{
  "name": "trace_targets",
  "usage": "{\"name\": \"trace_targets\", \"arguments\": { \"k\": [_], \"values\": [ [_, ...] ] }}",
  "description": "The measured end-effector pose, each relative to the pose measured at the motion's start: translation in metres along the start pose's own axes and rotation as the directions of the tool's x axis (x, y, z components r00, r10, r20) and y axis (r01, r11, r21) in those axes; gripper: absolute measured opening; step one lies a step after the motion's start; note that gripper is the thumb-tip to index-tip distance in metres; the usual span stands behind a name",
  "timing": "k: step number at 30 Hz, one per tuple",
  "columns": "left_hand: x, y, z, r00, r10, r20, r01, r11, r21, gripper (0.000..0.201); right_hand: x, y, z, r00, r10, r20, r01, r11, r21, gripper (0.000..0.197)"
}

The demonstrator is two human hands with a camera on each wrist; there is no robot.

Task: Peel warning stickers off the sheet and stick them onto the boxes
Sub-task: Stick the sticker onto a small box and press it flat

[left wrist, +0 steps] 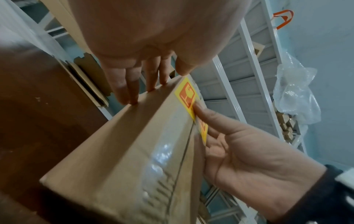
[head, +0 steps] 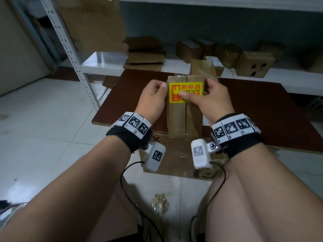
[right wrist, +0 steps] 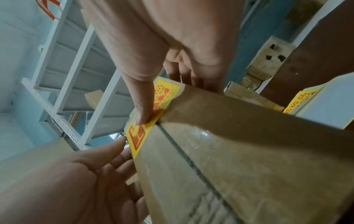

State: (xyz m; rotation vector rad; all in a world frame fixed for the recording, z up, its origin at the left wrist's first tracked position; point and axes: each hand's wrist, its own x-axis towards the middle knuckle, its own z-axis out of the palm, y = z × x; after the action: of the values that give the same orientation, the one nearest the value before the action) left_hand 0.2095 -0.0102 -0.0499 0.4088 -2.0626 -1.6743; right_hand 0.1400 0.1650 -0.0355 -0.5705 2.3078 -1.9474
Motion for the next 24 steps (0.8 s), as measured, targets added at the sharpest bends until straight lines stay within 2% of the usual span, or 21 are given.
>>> {"name": "trace_targets", "arguments": {
  "k": [2,6,9,14,17,24],
  "values": [
    [0.0,0.003,0.005,0.998,0.045,-0.038,-0.045,0.999,0.001,0.022,0.001,0.001,0.001,1.0,-0.018,-0.011,0.018,0.999,0.027,0.063],
    [0.004,0.005,0.009,0.995,0.048,-0.091,-0.055,0.996,-0.072,0.048,0.002,0.004,0.006,1.0,0.011,-0.006,-0.01,0.996,0.091,0.051],
    [0.003,-0.001,0.01,0.994,0.053,-0.097,-0.055,0.998,-0.018,0.059,0.002,0.003,0.008,1.0,0.009,0.025,-0.011,0.996,0.085,0.045],
    [0.005,-0.007,0.007,0.986,0.108,-0.124,-0.095,0.99,0.105,0.051,0.002,0.007,0.01,1.0,-0.008,-0.024,0.009,0.997,0.075,0.028],
    [0.008,-0.007,0.007,0.986,0.104,-0.131,-0.089,0.989,0.116,0.052,0.005,0.008,0.017,0.998,-0.031,-0.059,0.034,0.998,0.047,0.028],
    [0.014,-0.013,0.006,0.985,0.061,-0.164,-0.071,0.996,-0.055,0.057,0.015,0.012,0.019,0.997,-0.061,-0.052,0.065,0.995,0.08,0.037]
  ]
}}
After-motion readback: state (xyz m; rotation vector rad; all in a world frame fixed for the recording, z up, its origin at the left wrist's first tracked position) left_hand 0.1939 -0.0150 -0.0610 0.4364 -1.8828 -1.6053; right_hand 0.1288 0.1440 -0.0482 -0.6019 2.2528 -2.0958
